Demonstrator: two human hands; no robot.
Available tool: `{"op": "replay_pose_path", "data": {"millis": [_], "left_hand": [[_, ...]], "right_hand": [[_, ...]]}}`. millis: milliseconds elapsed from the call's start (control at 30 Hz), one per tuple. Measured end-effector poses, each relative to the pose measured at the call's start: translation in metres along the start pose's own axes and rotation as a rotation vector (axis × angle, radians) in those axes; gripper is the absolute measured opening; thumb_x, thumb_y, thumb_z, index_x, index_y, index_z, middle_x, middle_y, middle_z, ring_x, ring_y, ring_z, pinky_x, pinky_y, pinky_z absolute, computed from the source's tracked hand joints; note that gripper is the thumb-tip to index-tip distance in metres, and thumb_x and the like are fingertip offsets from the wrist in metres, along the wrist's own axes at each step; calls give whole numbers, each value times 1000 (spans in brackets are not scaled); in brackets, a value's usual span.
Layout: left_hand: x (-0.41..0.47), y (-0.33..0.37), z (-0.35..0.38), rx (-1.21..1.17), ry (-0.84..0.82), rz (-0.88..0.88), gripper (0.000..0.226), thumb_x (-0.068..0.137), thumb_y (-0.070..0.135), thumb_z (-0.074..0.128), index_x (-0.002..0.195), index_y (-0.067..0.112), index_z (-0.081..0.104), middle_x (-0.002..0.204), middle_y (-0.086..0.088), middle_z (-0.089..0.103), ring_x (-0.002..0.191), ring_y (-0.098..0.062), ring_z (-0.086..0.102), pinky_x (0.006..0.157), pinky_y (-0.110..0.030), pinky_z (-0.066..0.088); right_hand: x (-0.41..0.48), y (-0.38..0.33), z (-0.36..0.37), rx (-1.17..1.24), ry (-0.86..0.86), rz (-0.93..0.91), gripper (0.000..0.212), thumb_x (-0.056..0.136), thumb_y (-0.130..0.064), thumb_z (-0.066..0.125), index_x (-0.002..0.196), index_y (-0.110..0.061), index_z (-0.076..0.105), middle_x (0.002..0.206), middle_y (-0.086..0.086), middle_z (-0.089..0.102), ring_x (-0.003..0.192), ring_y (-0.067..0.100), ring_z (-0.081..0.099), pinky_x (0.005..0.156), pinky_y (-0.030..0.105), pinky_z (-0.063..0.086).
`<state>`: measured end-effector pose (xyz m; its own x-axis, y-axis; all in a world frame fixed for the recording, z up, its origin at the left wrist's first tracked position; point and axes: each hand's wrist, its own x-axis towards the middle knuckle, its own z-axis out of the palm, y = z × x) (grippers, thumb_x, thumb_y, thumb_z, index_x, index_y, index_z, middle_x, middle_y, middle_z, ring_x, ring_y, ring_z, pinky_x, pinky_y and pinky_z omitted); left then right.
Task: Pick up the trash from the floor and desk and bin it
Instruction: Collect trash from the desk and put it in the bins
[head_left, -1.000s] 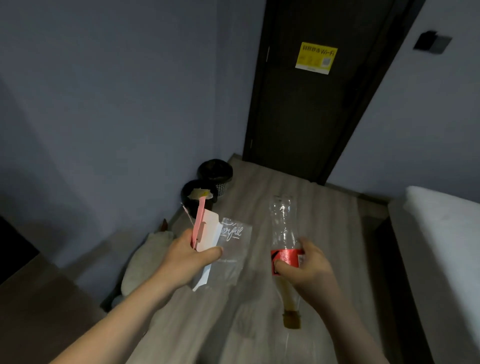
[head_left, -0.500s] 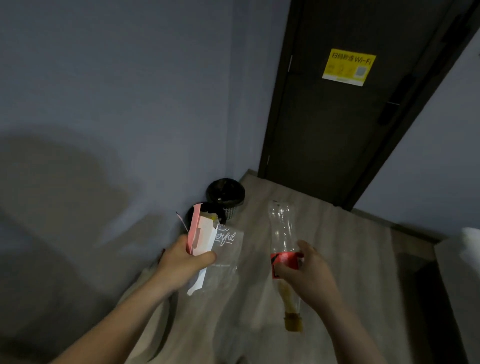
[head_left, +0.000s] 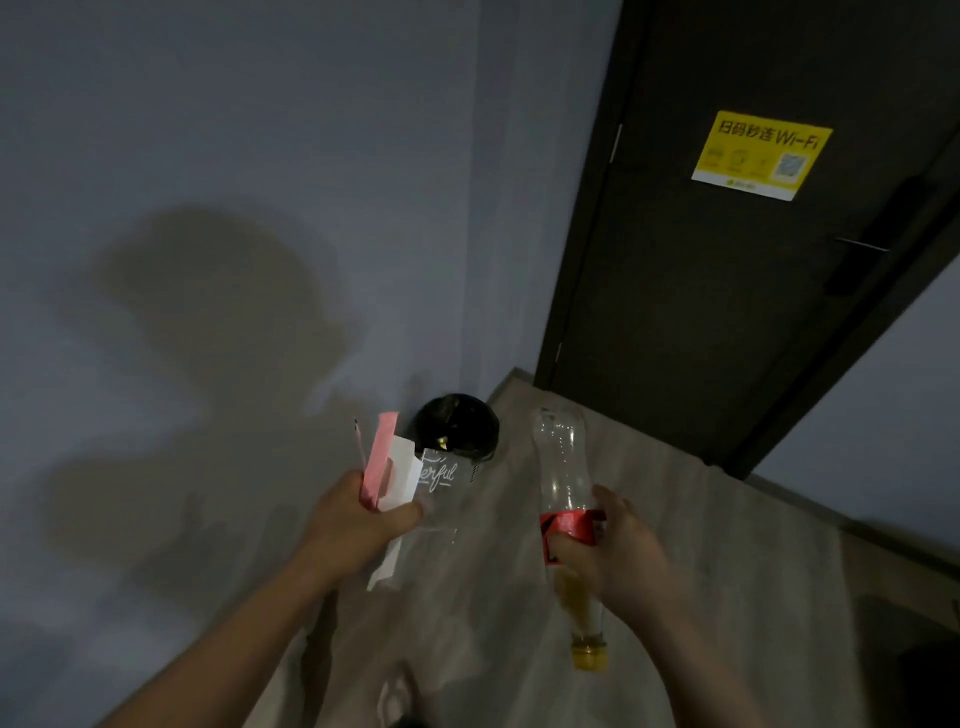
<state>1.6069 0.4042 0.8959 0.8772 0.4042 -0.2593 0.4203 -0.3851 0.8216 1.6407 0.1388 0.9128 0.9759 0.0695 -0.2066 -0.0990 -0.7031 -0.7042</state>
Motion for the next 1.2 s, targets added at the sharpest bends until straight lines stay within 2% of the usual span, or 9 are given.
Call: {"op": "replay_pose_path", "data": {"millis": [100, 267, 400, 500, 667, 833, 1000, 1100, 1200], "left_hand": [[44, 2, 8, -21, 21, -29, 41, 67, 42, 77, 94, 22, 54, 88, 1, 63, 77, -15, 63, 66, -33, 54], [134, 7, 12, 4, 1, -50, 39, 70, 40, 76, 93, 20, 52, 82, 1, 59, 64, -8, 57, 45, -14, 36], [214, 9, 10, 34, -63, -97, 41, 70, 40, 77, 95, 20, 52, 83, -1, 62, 68, -12, 60, 52, -22, 42], [269, 1, 10, 63, -93, -149, 46, 68, 40, 79, 97, 15, 53, 89, -5, 62, 79, -18, 60, 65, -31, 47], [335, -21, 17, 86, -140, -196, 42, 67, 38, 81, 94, 29, 50, 89, 8, 56, 75, -4, 54, 56, -22, 40], [378, -44, 33, 118, -199, -261, 49, 67, 38, 82, 103, 34, 49, 91, 17, 53, 78, -4, 55, 62, -22, 42], [421, -69, 65, 212, -211, -325, 52, 68, 37, 81, 108, 30, 49, 100, 5, 56, 82, -10, 54, 74, -26, 40], [447, -90, 91, 336, -190, -391, 68, 67, 43, 80, 121, 17, 49, 100, -2, 57, 86, -19, 58, 68, -25, 41], [472, -116, 117, 314, -199, -388, 80, 67, 41, 80, 134, 23, 41, 98, 4, 54, 75, -3, 50, 56, -14, 36]], "right_hand": [[45, -6, 2, -14, -33, 30, 86, 75, -42, 74, 146, -25, 28, 138, 0, 46, 120, 19, 51, 96, 34, 48], [135, -21, 18, -14, -65, 76, 91, 75, -43, 74, 149, -24, 25, 139, 3, 46, 122, 20, 51, 101, 40, 47], [209, -41, 31, -40, -95, 175, 90, 76, -42, 74, 149, -29, 23, 140, 3, 44, 123, 22, 49, 101, 39, 46], [256, -52, 40, -81, -124, 206, 91, 76, -44, 73, 149, -29, 22, 140, 4, 42, 124, 23, 47, 100, 39, 44], [319, -54, 62, -101, -180, 280, 95, 75, -45, 74, 150, -29, 18, 143, 7, 37, 125, 25, 44, 98, 36, 43], [377, -44, 85, -150, -271, 336, 96, 76, -43, 74, 151, -24, 17, 141, 8, 44, 122, 25, 49, 95, 35, 44], [446, -24, 111, -197, -356, 330, 81, 82, -40, 67, 147, -14, 26, 135, 13, 50, 118, 28, 53, 82, 29, 42], [492, -6, 131, -220, -438, 352, 77, 82, -36, 68, 145, -12, 30, 133, 16, 51, 117, 30, 53, 85, 31, 44], [538, 14, 154, -248, -497, 360, 72, 86, -36, 65, 144, -11, 31, 137, 17, 47, 121, 32, 50, 95, 35, 42]]}}
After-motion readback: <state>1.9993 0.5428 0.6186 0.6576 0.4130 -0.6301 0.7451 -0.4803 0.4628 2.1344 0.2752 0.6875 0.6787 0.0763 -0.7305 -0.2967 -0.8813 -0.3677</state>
